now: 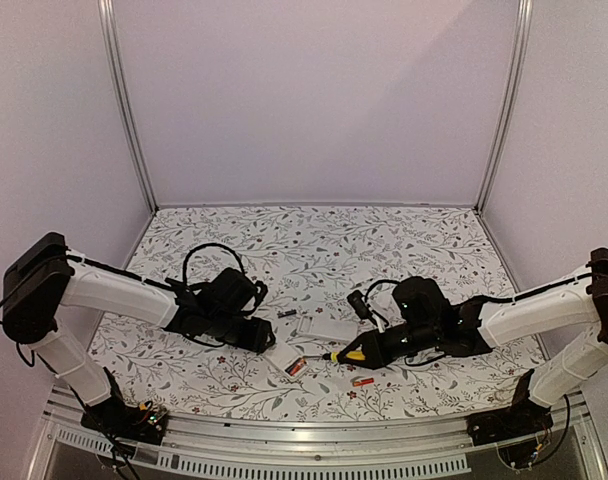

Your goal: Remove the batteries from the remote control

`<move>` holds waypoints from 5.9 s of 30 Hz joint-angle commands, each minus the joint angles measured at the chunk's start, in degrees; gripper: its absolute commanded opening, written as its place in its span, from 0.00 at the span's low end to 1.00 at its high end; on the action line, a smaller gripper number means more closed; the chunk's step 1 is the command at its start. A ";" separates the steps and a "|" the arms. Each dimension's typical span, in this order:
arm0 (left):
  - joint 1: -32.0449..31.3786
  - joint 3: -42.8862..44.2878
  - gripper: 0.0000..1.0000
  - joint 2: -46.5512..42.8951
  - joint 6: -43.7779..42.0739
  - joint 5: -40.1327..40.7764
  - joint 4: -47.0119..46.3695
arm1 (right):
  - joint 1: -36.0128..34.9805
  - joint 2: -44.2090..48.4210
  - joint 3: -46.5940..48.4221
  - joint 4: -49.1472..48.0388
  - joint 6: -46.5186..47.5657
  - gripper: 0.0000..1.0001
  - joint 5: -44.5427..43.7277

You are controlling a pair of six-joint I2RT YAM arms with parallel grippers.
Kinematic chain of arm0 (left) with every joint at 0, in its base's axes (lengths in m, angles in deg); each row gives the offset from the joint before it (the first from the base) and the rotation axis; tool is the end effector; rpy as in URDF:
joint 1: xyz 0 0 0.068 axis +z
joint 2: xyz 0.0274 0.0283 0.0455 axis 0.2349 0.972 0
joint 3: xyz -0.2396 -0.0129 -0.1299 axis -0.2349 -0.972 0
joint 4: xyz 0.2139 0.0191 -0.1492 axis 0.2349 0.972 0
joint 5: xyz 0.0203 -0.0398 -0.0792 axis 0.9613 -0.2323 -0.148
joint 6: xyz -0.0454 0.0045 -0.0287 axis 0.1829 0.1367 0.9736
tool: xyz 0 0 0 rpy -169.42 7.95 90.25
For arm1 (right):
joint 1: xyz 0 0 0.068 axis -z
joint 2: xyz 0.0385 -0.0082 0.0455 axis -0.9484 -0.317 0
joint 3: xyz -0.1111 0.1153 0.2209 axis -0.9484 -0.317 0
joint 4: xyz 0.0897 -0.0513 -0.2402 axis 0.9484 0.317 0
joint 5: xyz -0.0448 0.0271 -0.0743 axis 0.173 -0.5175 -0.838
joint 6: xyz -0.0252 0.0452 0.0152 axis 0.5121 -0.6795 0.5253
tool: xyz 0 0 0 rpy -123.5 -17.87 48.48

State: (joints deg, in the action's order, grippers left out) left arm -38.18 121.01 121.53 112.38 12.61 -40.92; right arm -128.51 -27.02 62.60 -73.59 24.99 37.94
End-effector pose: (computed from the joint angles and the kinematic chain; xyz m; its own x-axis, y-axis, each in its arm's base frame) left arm 0.1804 -0.2264 0.1333 -0.8708 0.1857 -0.4552 0.3341 0.9028 -0.2708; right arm 0.1404 0.2410 0.1600 -0.8007 -0.2852 -0.5268 -0.5936 0.4964 0.6334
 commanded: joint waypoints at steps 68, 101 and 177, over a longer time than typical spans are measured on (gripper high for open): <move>-2.25 1.11 0.55 3.81 -0.55 2.43 3.76 | -6.46 -4.23 9.90 11.13 -0.12 0.00 -11.32; -3.03 2.17 0.50 6.17 1.05 4.19 6.90 | -6.45 -5.29 12.05 6.46 -1.65 0.00 -3.11; -3.08 2.00 0.49 4.55 1.63 5.06 8.46 | -7.96 -17.82 18.93 3.88 7.54 0.00 2.15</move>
State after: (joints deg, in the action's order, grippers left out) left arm -40.04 125.01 124.67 114.26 17.92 -39.33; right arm -136.62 -44.24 80.66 -69.83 31.09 36.50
